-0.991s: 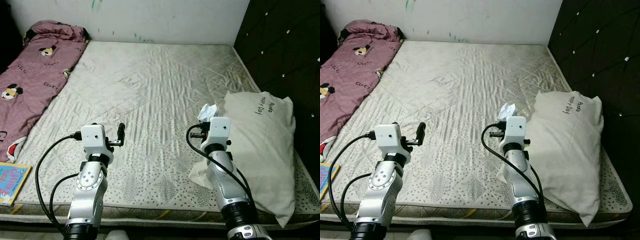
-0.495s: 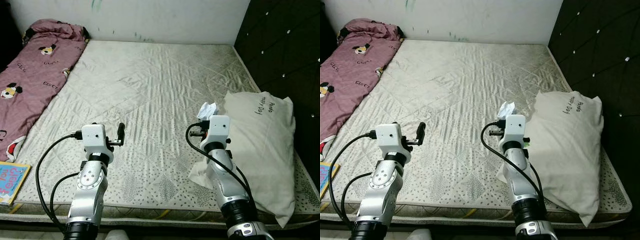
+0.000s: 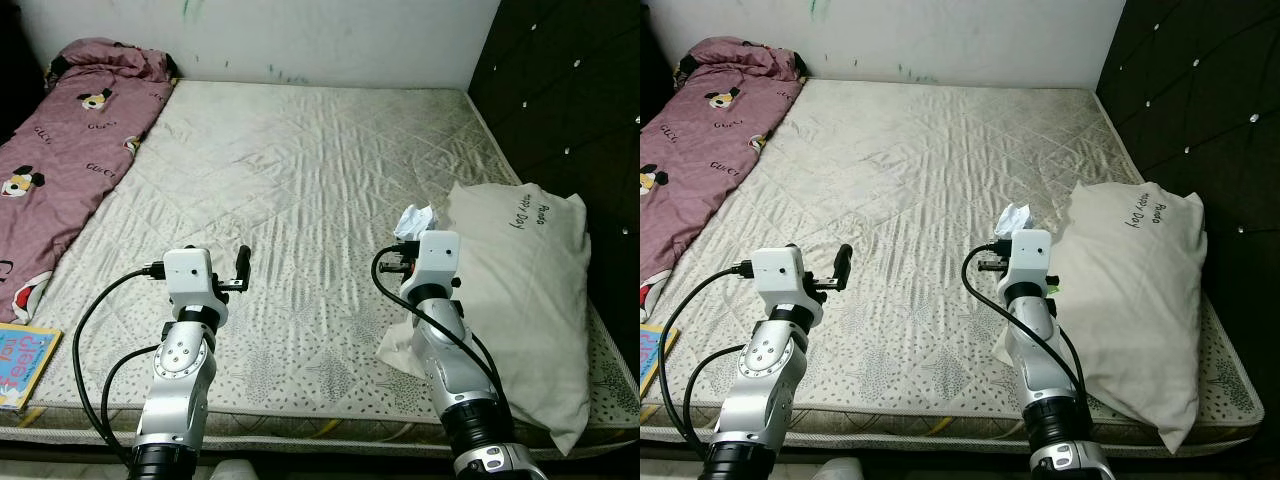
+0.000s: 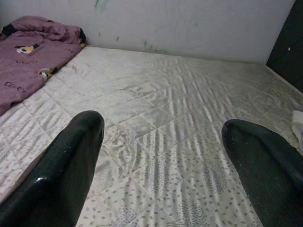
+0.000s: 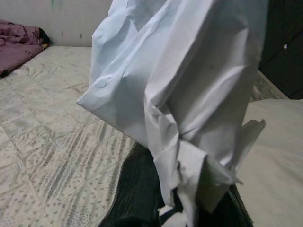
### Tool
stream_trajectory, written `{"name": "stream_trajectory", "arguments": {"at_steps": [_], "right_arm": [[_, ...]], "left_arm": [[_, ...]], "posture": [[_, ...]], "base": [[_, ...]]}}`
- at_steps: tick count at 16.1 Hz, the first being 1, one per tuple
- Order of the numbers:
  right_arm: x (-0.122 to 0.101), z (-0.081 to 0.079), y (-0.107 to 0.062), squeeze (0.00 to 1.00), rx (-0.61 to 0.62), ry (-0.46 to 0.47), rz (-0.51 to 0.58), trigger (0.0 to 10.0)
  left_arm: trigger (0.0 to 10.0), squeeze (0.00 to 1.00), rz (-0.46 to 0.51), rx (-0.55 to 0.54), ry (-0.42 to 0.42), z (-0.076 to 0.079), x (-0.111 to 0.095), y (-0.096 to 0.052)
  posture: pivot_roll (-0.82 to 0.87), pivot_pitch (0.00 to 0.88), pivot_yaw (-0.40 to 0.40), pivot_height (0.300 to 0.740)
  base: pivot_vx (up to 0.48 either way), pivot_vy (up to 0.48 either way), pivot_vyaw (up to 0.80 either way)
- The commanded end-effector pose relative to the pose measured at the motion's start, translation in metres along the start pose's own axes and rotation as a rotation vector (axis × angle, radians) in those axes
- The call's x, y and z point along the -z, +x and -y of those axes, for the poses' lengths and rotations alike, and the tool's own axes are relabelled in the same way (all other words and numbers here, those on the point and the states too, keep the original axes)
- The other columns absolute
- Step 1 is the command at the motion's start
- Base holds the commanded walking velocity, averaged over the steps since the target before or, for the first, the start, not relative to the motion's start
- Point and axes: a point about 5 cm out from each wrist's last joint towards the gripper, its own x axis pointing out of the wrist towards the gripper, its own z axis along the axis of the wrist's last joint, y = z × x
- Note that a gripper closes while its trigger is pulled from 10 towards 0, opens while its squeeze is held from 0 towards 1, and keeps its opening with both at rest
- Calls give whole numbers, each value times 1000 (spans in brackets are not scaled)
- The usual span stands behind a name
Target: Clean up the room
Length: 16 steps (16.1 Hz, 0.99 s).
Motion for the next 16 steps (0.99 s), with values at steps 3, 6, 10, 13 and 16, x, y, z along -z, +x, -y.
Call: {"name": "stream_trajectory", "arguments": {"at_steps": [3,6,10,13,16], "right_arm": [[-2,3,2,0,11,2,8,10000],[-3,3,1,0,10,4,13,10000],[-3,3,1,0,11,5,15,10000],[-3,3,1,0,10,3,15,10000],[-3,3,1,0,7,2,15,10000]], "left_arm": [[10000,0,-11,-10,-13,-1,0,1],[10000,0,-22,-20,-18,-2,1,1],[10000,0,0,-30,11,-3,-1,1],[10000,0,23,-6,6,-1,-4,2],[10000,0,59,47,-44,-1,-8,0]], "posture": [[104,0,-17,740],[103,0,-15,740],[101,0,-11,740],[102,0,-12,740],[102,0,-12,740]], "base": [[0,480,0],[0,480,0],[0,360,0],[0,0,0],[0,0,0]]}}
